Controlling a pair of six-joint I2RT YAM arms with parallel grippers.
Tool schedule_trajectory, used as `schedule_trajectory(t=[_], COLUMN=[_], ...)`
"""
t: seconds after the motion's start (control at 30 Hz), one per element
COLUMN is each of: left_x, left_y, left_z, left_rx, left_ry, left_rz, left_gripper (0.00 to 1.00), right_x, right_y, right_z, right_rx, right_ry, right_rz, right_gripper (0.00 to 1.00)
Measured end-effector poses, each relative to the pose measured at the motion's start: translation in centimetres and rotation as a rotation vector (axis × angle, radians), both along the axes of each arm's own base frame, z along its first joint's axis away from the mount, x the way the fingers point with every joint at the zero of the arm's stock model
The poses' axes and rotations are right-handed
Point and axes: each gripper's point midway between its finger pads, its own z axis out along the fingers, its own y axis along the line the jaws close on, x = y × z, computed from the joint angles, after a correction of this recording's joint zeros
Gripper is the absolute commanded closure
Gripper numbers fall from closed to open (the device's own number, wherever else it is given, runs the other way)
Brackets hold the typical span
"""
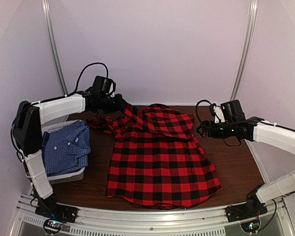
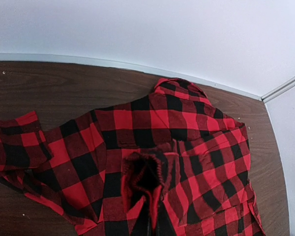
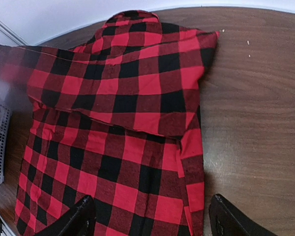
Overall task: Fold and stack the long sleeve shirts
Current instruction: Pick up the flattened shirt from the center of the board.
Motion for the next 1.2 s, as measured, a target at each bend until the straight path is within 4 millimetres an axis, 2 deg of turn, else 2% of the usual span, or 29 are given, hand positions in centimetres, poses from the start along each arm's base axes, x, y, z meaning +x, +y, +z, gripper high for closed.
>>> schedule_trajectory(t=[0.23, 0.4, 0.53, 0.7, 0.9, 1.2], left_x=[-0.3, 0.0, 0.4, 1.2, 2.5, 2.8], left_y=[0.4, 0.9, 1.9, 4.2, 6.2, 6.7], left_z=[-0.6, -0.5, 0.2, 1.8, 3.5, 3.8], left_rx=[-0.009, 0.005, 0.020, 0.053, 0.086, 0.107], left_ry=[0.022, 0.012, -0.011, -0.063, -0.115, -0.131], left_rz=[0.028, 0.054, 0.088, 0.138, 0.180, 0.182], left_gripper=[1.00, 1.00, 1.00, 1.00, 1.00, 1.00], right_x=[-3.2, -7.2, -10.1, -12.9, -15.1, -18.2], right_y=[-0.1, 0.4, 0.4, 0.4, -0.1, -1.2], right_z=[-2.8, -4.5, -6.2, -7.6, -8.3, -9.7], right_rx=[0.002, 0.009, 0.009, -0.012, -0.031, -0.082], right_ry=[0.093, 0.163, 0.230, 0.307, 0.365, 0.448], right_rz=[-0.005, 0.007, -0.004, -0.021, -0.052, -0.060], right_gripper=[0.20, 0.20, 0.20, 0.20, 0.20, 0.27])
